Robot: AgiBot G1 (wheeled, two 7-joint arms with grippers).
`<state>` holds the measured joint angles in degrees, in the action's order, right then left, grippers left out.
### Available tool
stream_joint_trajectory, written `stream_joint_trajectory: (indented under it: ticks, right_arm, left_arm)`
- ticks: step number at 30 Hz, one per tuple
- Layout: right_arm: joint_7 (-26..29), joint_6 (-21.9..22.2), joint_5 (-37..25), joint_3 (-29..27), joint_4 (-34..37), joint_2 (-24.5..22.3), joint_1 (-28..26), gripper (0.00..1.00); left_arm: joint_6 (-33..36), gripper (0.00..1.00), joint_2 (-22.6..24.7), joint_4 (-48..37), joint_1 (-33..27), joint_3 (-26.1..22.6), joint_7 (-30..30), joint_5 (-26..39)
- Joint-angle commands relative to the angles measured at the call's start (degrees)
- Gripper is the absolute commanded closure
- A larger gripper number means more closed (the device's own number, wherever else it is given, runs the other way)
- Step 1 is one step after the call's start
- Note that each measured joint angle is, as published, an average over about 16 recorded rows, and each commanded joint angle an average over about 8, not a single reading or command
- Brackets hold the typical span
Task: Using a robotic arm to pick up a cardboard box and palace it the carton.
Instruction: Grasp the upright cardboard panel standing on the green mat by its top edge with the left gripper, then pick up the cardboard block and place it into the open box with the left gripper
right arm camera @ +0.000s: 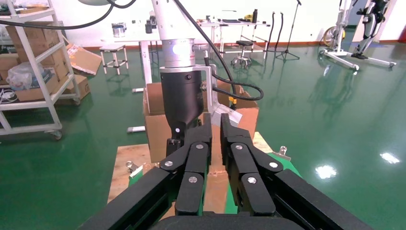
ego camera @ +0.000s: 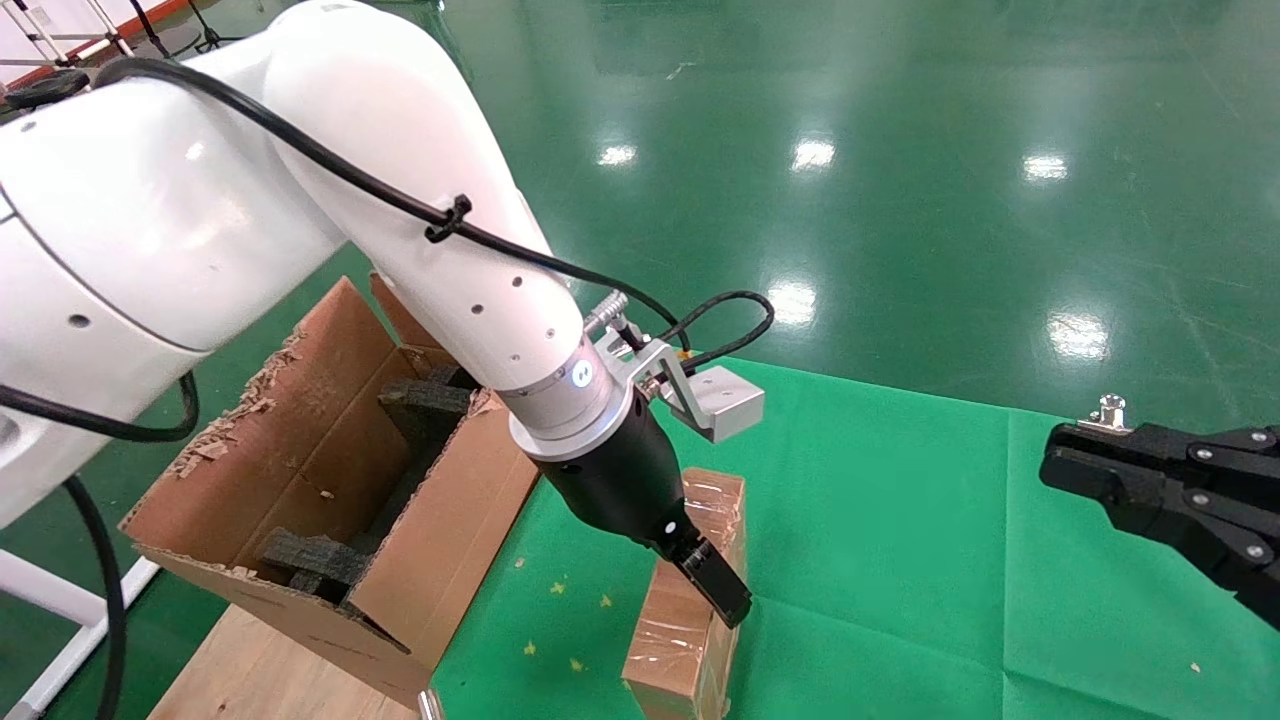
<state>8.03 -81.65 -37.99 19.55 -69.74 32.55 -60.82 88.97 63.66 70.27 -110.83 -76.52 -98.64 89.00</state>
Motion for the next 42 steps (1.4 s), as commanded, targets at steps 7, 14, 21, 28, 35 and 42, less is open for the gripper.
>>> stream_joint_trajectory:
  ticks: [7,14,21,28,35,42]
  right_arm:
    - [0.0,0.0,0.0,0.0,0.0,0.0,0.0,0.0]
    - [0.0,0.0,0.0,0.0,0.0,0.0,0.0,0.0]
    - [0.0,0.0,0.0,0.0,0.0,0.0,0.0,0.0]
    - [0.0,0.0,0.0,0.0,0.0,0.0,0.0,0.0]
    - [0.0,0.0,0.0,0.0,0.0,0.0,0.0,0.0]
    - [0.0,0.0,0.0,0.0,0.0,0.0,0.0,0.0]
  left_arm:
    - [0.0,1.0,0.0,0.2,0.1,0.3,0.0,-0.1]
    - [0.0,1.0,0.0,0.4,0.1,0.4,0.0,-0.1]
    - [0.0,1.0,-0.1,0.4,0.1,0.5,-0.1,-0.1]
    - [-0.1,1.0,-0.3,0.5,0.0,0.6,0.0,-0.1]
    - [-0.6,1.0,-4.5,2.6,-3.6,1.9,1.2,0.5]
    - [-1.5,1.0,-14.1,6.3,-12.2,5.2,4.9,3.7]
